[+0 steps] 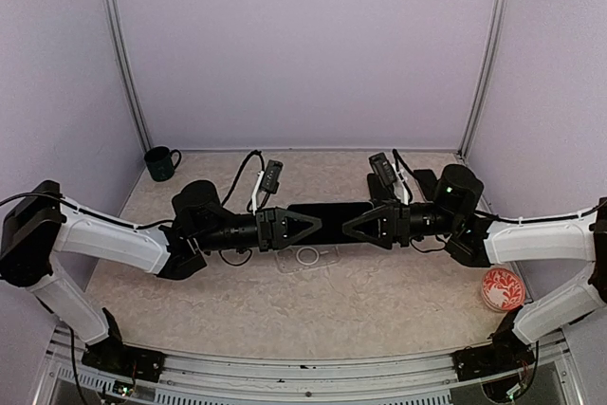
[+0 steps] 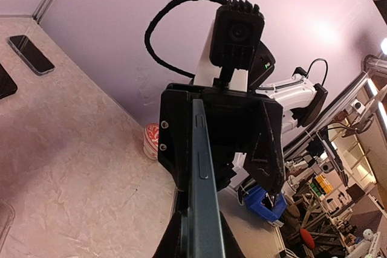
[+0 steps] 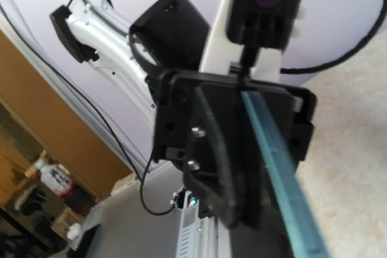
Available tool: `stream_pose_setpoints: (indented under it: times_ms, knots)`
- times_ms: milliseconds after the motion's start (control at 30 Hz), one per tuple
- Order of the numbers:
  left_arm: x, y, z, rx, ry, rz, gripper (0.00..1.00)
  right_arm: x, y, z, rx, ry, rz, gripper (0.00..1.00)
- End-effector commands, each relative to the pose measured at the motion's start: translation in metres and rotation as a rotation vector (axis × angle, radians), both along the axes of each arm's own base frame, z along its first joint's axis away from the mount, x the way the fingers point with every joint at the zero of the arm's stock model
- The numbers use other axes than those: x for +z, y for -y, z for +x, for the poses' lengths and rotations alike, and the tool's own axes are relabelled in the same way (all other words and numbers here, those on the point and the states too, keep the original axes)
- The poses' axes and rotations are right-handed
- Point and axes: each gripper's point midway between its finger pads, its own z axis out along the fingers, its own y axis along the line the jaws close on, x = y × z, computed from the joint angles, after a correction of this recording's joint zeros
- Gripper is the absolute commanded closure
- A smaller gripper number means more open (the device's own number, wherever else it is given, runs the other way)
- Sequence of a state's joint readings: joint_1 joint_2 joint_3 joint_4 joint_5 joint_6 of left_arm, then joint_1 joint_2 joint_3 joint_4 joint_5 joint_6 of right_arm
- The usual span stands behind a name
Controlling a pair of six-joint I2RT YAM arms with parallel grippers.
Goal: Put the phone into the phone case
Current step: Pass from the left arm to the right
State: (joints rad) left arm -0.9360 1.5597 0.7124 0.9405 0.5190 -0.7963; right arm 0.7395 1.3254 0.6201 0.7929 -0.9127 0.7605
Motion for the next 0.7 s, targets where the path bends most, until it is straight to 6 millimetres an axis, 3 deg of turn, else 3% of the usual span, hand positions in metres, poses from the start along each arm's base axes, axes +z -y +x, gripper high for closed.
stream_pose_setpoints:
  times_ms: [0, 67, 300, 533, 600, 667]
  knots:
    - [0.029, 0.004, 0.001, 0.002, 0.058, -0.078, 1.0, -0.002, -0.001, -0.005, 0.03, 0.005, 0.0, 0.48]
    - [0.026, 0.005, 0.002, 0.003, 0.055, -0.069, 1.0, -0.004, -0.002, -0.005, 0.035, 0.0, -0.002, 0.55]
    - [0.022, 0.006, 0.004, 0.003, 0.044, -0.062, 1.0, 0.0, -0.004, -0.006, 0.051, -0.001, 0.005, 0.98]
    - [0.016, 0.004, 0.002, 0.0, 0.033, -0.053, 1.0, 0.004, -0.003, -0.009, 0.071, 0.002, 0.009, 1.0]
    - [0.017, 0.003, 0.003, 0.005, 0.032, -0.049, 0.89, 0.008, -0.004, -0.008, 0.064, 0.01, 0.007, 1.0]
    - [0.016, 0.001, 0.004, 0.013, 0.027, -0.044, 0.64, 0.011, -0.003, -0.006, 0.053, 0.02, 0.002, 1.0]
